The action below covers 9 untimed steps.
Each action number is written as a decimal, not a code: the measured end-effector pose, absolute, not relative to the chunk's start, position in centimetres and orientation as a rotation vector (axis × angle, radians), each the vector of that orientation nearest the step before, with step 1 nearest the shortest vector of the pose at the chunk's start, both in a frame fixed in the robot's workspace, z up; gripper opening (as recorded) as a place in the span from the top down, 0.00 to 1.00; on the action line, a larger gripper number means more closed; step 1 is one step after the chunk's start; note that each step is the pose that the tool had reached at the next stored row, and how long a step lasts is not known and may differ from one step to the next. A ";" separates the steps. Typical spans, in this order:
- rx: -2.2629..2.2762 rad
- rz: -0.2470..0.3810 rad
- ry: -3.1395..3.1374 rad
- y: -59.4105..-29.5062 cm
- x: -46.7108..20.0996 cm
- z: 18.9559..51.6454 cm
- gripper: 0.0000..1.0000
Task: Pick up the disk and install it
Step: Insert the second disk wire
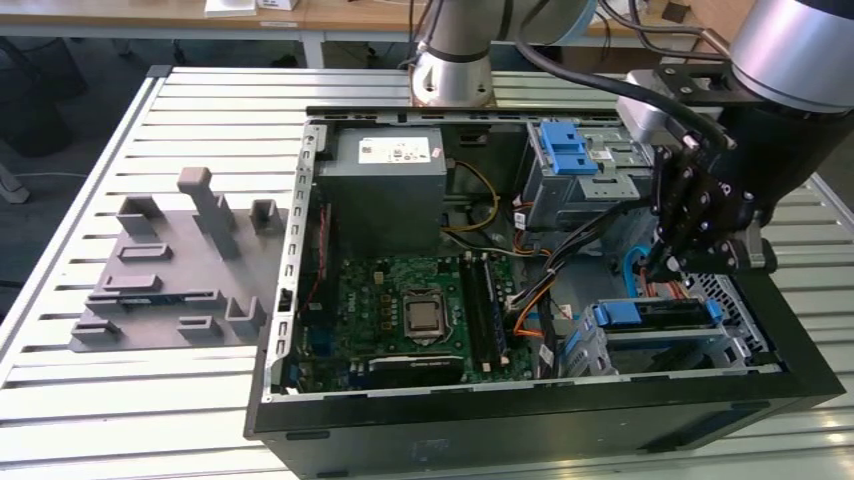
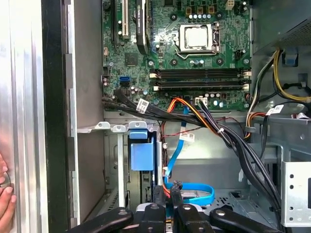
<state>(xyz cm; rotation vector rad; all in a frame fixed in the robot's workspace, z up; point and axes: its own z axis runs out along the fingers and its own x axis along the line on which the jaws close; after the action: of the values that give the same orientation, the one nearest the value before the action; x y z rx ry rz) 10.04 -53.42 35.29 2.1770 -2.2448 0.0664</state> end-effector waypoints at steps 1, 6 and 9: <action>2.180 0.060 -2.248 -53.4 10.0 35.2 0.84; 2.202 0.028 -2.255 -53.5 10.0 34.9 0.84; 2.221 0.030 -2.237 -53.6 10.0 34.8 0.84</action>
<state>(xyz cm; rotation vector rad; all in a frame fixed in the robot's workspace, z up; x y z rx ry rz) 9.95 -53.58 34.79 2.2211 -2.2374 0.0300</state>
